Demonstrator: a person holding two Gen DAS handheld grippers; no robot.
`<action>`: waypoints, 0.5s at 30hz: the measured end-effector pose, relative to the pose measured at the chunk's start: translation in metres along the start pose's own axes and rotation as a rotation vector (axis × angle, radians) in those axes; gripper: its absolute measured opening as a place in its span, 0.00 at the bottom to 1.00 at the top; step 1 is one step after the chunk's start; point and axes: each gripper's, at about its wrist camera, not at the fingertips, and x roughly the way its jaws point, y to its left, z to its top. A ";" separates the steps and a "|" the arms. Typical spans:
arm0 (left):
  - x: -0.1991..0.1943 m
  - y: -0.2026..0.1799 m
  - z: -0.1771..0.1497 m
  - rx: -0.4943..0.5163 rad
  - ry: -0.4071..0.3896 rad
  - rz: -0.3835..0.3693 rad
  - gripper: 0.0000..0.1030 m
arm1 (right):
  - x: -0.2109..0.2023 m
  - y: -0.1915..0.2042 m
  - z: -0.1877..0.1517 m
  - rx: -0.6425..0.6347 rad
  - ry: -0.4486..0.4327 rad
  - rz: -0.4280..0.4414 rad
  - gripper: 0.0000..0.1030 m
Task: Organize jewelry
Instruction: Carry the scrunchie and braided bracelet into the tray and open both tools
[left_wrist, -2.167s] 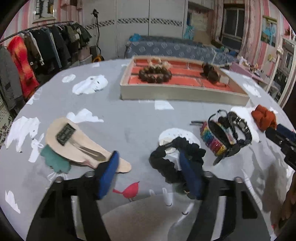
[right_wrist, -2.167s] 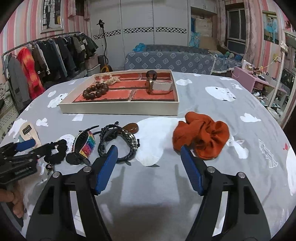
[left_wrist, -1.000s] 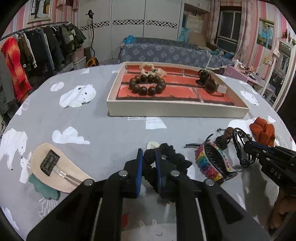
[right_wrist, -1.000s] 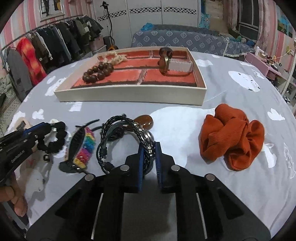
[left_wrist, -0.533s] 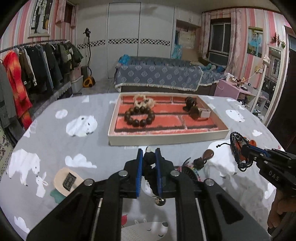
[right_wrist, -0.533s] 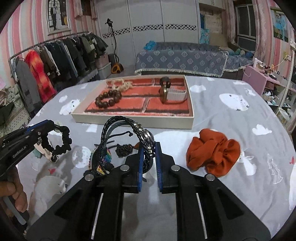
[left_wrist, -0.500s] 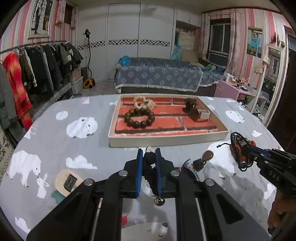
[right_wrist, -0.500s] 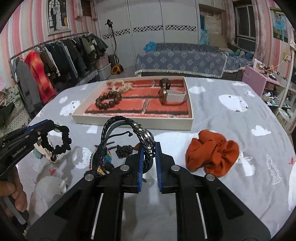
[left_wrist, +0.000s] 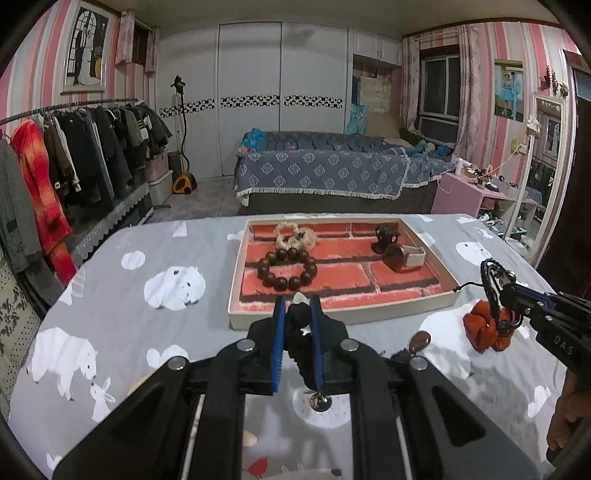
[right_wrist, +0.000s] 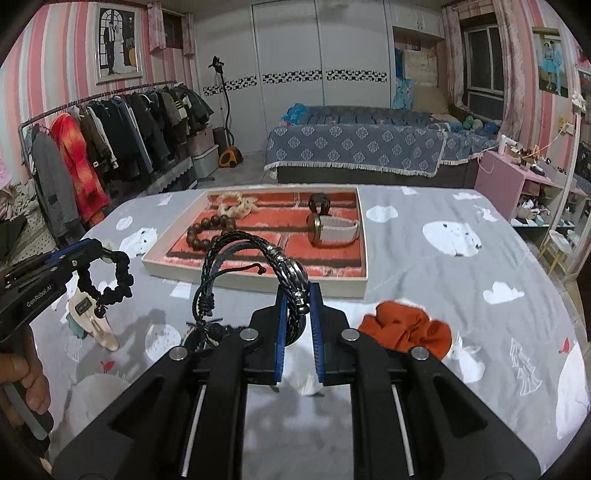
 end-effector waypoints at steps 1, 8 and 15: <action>0.001 0.000 0.003 -0.001 -0.006 0.001 0.13 | 0.000 0.000 0.002 -0.001 -0.005 -0.002 0.13; 0.011 0.000 0.027 0.003 -0.042 -0.004 0.13 | 0.004 -0.002 0.026 -0.007 -0.047 -0.013 0.13; 0.029 -0.002 0.055 0.016 -0.083 -0.008 0.13 | 0.018 -0.012 0.057 0.012 -0.099 -0.016 0.13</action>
